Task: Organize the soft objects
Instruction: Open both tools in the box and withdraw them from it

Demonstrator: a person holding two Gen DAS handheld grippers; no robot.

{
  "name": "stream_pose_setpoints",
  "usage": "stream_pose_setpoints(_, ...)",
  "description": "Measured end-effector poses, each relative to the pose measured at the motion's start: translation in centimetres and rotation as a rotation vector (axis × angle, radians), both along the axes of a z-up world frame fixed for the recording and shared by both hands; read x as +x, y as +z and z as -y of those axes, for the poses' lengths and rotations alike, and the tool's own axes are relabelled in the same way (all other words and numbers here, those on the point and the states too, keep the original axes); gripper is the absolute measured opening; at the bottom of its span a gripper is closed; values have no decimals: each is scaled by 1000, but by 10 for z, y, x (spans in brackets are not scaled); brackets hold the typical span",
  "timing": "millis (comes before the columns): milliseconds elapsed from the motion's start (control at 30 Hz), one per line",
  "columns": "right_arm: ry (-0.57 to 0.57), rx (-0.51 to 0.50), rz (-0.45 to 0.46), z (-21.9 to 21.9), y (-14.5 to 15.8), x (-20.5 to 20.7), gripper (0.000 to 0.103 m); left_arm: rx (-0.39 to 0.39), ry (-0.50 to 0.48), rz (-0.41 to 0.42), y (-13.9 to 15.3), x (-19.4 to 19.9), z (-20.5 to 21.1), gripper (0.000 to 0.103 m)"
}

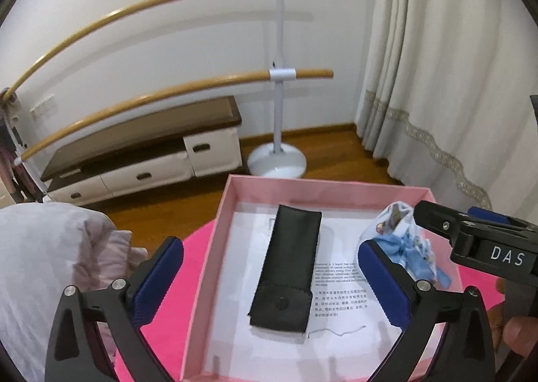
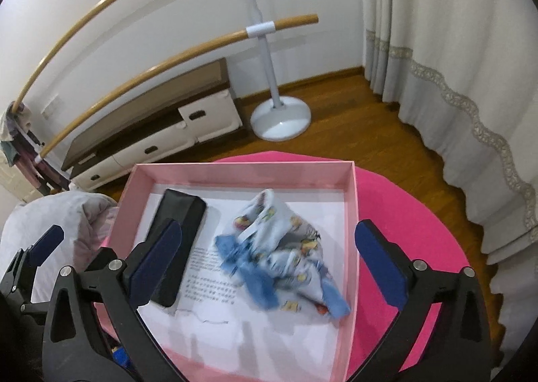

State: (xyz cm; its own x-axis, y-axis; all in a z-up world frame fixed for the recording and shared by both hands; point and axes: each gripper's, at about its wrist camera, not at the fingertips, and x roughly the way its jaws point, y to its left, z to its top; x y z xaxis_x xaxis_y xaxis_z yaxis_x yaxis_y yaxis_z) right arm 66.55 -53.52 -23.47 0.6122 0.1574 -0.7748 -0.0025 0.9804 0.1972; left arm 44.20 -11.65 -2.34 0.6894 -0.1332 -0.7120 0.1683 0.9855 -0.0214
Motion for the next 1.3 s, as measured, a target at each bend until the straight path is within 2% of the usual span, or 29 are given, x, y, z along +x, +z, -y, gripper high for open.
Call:
stream_pose_setpoints(233,4,-41,89,-7,37,-48,103,-17,9,75,25,-56,-11,103)
stream_pose_setpoints(500,-6,-72,226,-8,83,-120,103,-54,17,175,35,-151,-42,103)
stream_pose_setpoints(700,-17,-83,314,-8,103,-175,103,-80,24,237,49,-217,-60,103)
stream_pose_setpoints(1033,-28,-91,392,-8,100,-260,103,-102,64,277,44,-299,-83,103)
stream_pose_setpoints(1300,-36,-116,427,-15,98,-302,103,-74,87,324,39,-355,-91,103)
